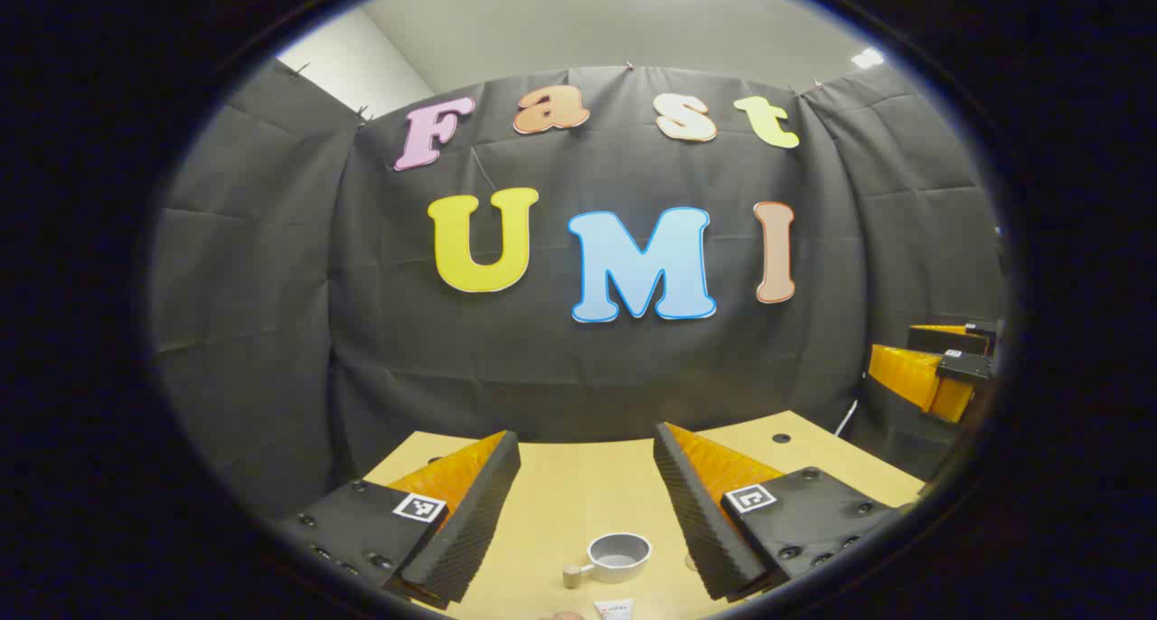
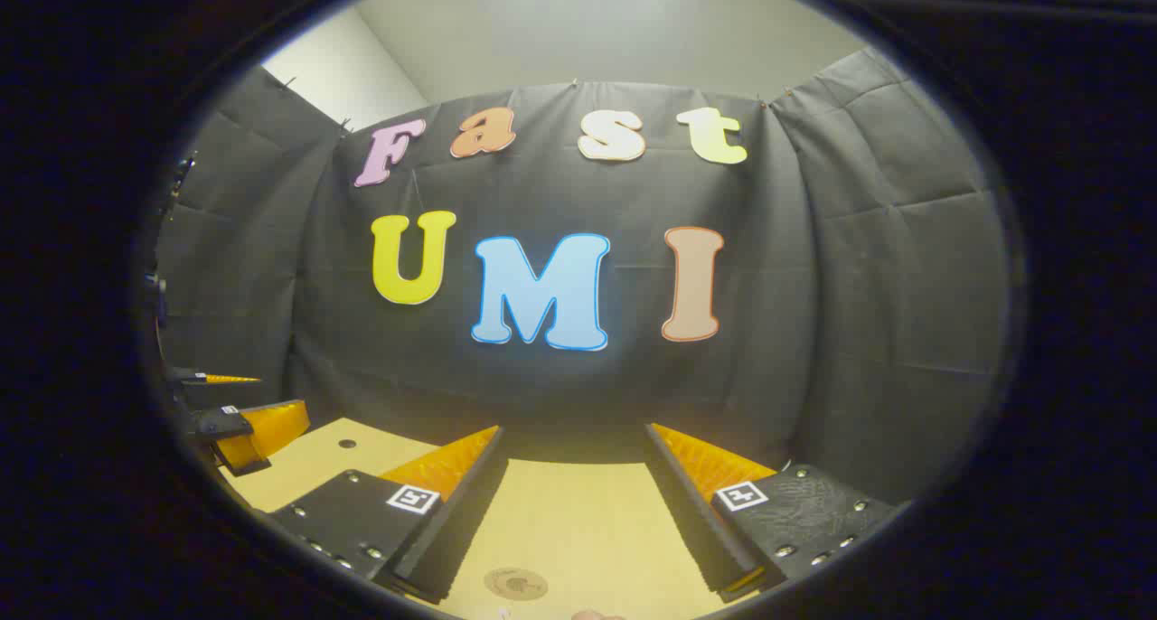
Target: Put the toothbrush and toothpaste on the desktop into the cup, then pick up the cup and place it on the coaster on the desktop.
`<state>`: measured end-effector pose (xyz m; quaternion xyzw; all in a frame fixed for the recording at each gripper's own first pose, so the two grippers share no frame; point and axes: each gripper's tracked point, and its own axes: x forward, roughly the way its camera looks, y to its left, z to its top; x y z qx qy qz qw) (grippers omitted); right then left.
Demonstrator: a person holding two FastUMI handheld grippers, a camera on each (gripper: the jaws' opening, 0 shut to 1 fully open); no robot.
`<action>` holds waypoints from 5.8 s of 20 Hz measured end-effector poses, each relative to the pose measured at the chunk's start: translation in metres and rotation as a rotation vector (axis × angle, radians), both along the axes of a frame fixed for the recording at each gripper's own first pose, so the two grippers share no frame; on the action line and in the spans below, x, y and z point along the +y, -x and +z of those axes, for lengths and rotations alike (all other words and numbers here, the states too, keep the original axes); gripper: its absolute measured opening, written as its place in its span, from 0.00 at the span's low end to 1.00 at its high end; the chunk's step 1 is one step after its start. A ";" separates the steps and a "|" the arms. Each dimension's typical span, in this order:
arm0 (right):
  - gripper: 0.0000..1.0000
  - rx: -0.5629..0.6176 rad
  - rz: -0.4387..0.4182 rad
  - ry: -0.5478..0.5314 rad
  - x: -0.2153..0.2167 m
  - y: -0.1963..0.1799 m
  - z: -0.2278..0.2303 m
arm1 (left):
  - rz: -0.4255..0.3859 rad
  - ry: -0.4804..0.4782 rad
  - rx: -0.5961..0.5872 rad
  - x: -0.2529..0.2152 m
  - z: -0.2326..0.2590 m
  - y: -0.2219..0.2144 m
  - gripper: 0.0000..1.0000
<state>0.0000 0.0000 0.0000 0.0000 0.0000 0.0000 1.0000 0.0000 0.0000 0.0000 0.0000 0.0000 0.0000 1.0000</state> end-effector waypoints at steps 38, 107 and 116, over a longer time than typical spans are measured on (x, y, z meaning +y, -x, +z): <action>0.95 0.422 0.156 -0.042 0.029 0.017 -0.151 | -0.065 0.033 0.472 -0.030 -0.179 0.033 1.00; 0.02 1.467 0.160 -0.056 0.091 0.121 -0.387 | -0.083 0.088 1.216 -0.006 -0.382 0.095 0.23; 0.02 1.456 0.161 -0.149 0.095 0.118 -0.379 | -0.126 0.125 1.184 -0.007 -0.366 0.094 0.23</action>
